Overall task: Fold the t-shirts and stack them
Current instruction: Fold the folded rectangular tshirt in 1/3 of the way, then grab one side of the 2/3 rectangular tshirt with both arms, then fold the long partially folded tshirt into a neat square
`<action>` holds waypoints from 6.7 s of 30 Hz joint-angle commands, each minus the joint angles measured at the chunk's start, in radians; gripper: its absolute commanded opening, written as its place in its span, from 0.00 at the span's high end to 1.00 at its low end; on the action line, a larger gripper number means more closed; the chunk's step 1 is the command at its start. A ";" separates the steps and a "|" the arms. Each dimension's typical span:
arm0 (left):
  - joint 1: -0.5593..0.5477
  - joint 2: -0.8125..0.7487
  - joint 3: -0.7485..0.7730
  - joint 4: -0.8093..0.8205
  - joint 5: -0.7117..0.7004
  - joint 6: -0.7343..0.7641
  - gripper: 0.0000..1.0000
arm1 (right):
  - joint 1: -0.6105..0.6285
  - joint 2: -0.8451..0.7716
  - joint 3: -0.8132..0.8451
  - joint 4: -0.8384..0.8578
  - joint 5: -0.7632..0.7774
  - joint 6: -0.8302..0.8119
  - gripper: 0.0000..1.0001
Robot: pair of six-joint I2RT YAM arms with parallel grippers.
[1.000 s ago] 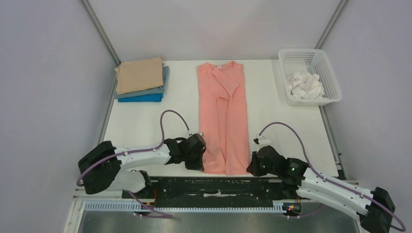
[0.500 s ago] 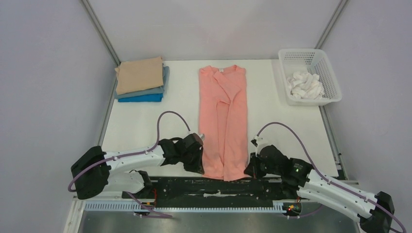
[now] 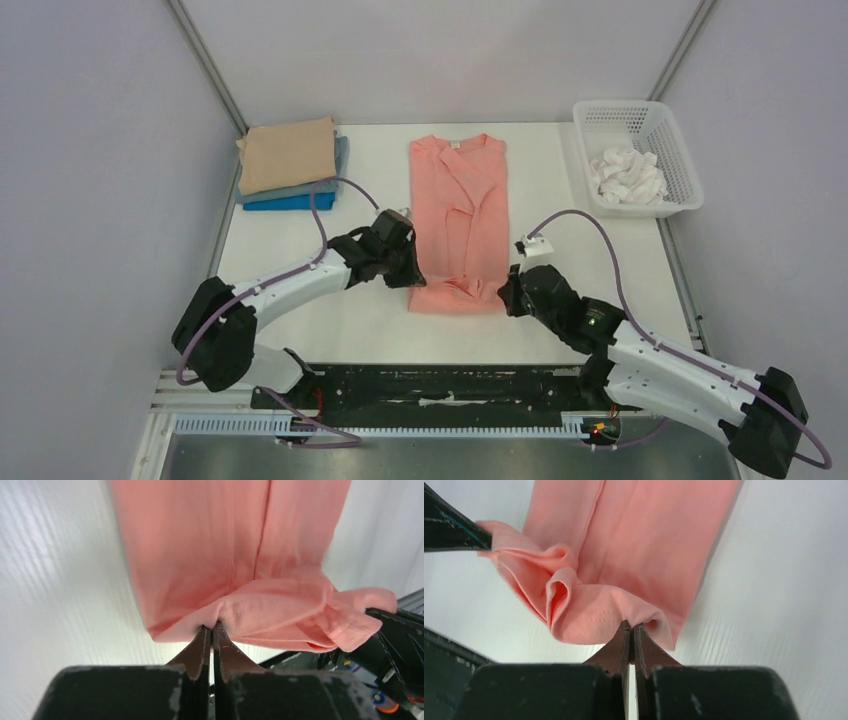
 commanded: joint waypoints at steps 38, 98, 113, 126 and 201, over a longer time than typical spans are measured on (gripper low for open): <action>0.382 0.529 0.634 -0.050 0.099 0.205 0.30 | -0.554 0.845 0.652 0.278 -0.354 -0.432 0.12; 0.231 0.233 -0.175 0.299 0.094 0.010 0.98 | -0.549 0.545 -0.158 0.558 -0.631 -0.155 1.00; -0.135 -0.472 -0.567 0.034 -0.042 -0.238 0.98 | -0.459 -0.135 -0.329 -0.085 -0.851 -0.219 1.00; -0.222 -0.776 -0.376 -0.087 -0.270 -0.192 0.98 | -0.450 -0.273 -0.045 -0.039 -0.777 -0.219 1.00; 0.443 0.540 0.562 0.212 0.234 0.111 0.18 | -0.617 1.000 0.628 0.761 -0.857 -0.088 0.02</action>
